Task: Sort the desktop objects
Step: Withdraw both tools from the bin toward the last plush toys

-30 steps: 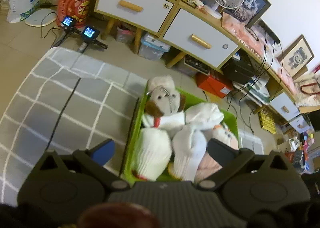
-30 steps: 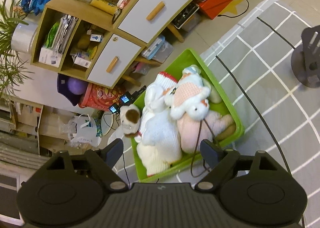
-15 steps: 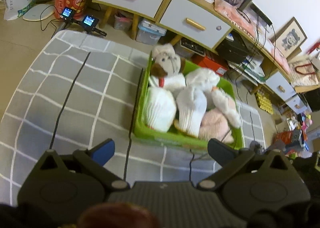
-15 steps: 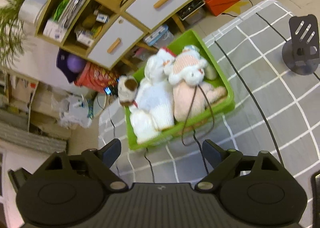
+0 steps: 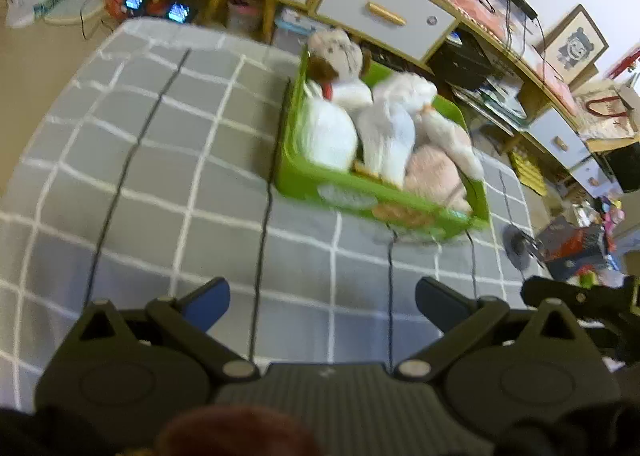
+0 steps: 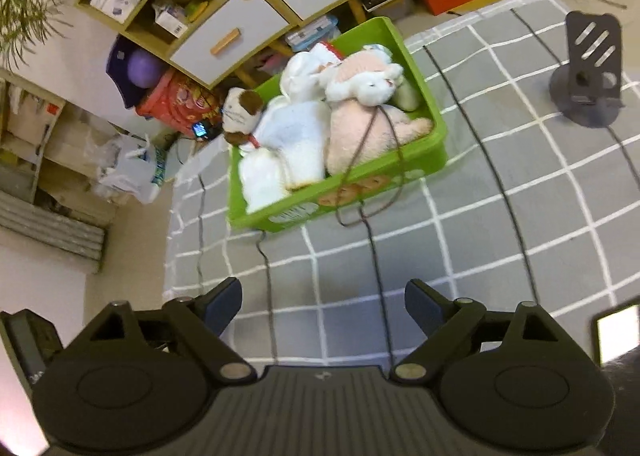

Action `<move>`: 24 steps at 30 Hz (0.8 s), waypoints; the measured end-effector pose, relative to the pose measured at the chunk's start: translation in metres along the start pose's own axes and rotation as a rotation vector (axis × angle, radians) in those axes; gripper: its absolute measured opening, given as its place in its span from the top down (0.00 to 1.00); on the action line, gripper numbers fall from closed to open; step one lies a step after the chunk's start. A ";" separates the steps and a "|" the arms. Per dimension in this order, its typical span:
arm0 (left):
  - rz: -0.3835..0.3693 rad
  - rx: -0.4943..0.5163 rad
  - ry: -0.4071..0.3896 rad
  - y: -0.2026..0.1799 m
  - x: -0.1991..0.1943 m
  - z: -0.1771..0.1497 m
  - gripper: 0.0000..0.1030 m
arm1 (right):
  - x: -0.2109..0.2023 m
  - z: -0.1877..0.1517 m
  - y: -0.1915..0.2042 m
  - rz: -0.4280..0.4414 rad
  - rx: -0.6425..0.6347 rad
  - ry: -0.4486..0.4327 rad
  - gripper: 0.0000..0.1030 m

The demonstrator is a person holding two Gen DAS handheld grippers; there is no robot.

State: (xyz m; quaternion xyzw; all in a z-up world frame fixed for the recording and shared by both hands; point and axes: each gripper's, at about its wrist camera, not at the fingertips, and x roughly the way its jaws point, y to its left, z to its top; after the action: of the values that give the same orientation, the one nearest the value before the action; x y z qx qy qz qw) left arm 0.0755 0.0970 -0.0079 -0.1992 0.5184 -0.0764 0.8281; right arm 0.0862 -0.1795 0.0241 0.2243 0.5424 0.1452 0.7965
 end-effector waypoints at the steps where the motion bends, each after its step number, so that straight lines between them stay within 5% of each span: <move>1: -0.010 -0.001 0.010 0.001 0.000 -0.003 0.01 | -0.002 -0.002 0.000 -0.008 -0.013 0.002 0.13; 14: -0.031 0.168 0.100 -0.013 -0.011 -0.054 0.01 | -0.024 -0.040 -0.013 -0.065 -0.153 0.046 0.13; 24: -0.104 0.337 0.143 -0.031 -0.027 -0.084 0.01 | -0.042 -0.064 -0.048 -0.118 -0.121 0.075 0.13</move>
State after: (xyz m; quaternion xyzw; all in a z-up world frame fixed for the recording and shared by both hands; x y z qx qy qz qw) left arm -0.0087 0.0570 -0.0050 -0.0782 0.5449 -0.2189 0.8056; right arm 0.0108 -0.2279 0.0126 0.1379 0.5742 0.1386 0.7950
